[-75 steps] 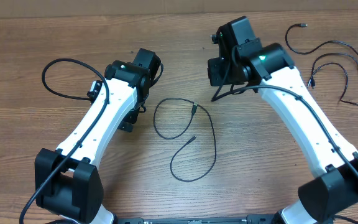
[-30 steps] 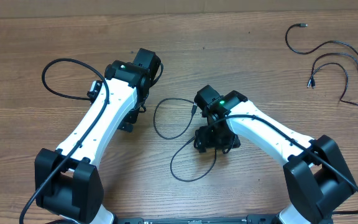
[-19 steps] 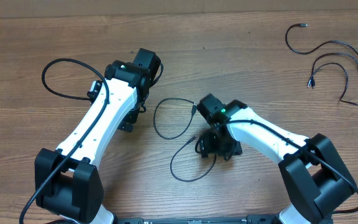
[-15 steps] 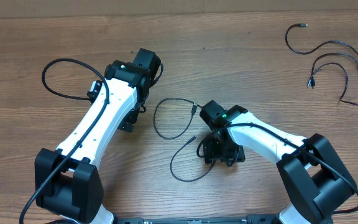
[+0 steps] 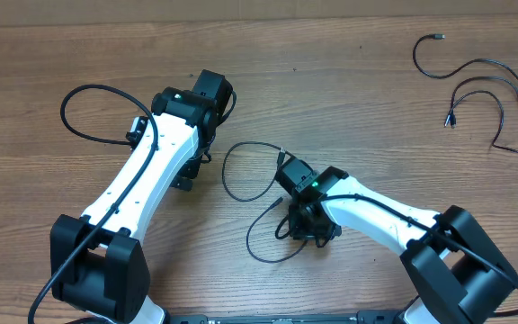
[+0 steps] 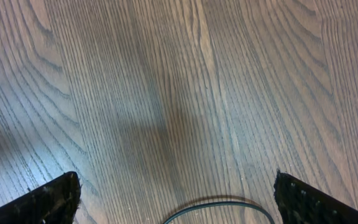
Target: Untangle cables
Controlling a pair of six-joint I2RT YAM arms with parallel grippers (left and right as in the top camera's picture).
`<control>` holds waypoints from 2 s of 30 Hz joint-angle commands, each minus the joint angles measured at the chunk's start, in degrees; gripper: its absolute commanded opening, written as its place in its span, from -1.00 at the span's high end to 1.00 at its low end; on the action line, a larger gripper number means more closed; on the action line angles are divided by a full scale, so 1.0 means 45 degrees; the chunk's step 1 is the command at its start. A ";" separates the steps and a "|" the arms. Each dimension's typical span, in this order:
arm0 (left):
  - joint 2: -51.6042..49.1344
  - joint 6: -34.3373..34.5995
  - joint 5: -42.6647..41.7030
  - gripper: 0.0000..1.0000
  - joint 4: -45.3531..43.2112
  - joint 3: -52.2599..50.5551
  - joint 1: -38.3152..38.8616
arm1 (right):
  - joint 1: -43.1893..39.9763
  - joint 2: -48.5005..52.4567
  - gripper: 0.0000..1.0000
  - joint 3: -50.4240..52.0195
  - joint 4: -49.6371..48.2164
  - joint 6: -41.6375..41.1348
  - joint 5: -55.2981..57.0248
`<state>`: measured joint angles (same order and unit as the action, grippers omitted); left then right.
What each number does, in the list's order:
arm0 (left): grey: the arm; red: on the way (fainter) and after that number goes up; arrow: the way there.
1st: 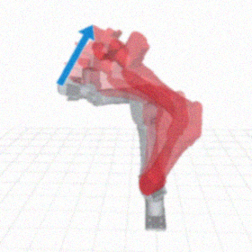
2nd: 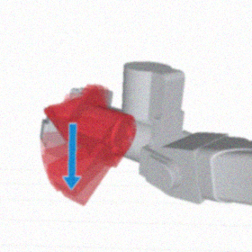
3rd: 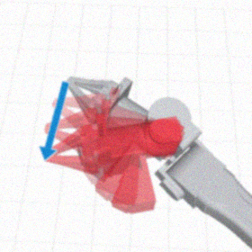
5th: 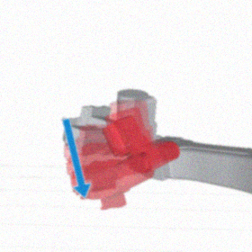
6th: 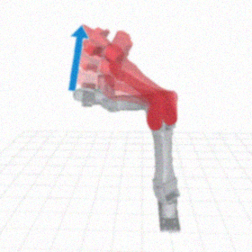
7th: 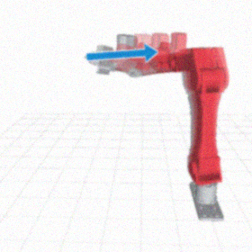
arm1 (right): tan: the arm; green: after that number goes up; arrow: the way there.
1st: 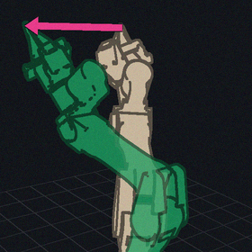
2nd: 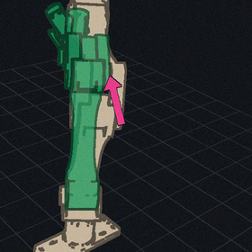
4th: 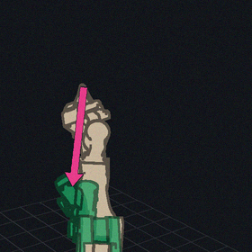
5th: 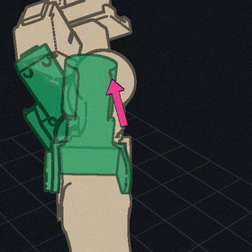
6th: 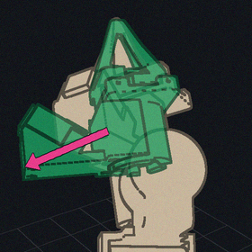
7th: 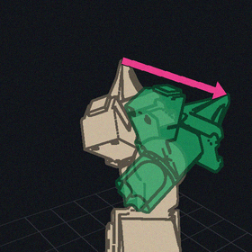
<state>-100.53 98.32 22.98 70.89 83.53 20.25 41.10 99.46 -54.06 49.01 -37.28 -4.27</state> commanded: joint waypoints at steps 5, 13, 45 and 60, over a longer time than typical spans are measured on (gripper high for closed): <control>-0.0019 -0.0185 0.0301 -0.99 0.0039 0.0141 0.0005 | 0.0165 0.0583 0.60 0.0753 -0.0369 -0.0355 -0.0287; -0.0019 -0.0185 0.0301 -0.99 0.0044 0.0141 0.0005 | 0.0165 0.0583 0.92 0.0753 -0.0418 -0.0389 -0.0277; -0.0019 -0.0185 0.0301 -0.99 0.0039 0.0141 0.0005 | -0.1462 -0.0651 0.93 -0.7771 0.3808 -0.0097 0.8650; -0.0019 -0.0185 0.0301 -0.99 0.0039 0.0141 0.0005 | -0.7781 -0.0651 0.93 -0.9520 0.0826 0.2458 0.5221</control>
<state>-100.53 98.32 22.98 70.89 83.53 20.25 11.22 98.08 -95.15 54.04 -28.49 24.05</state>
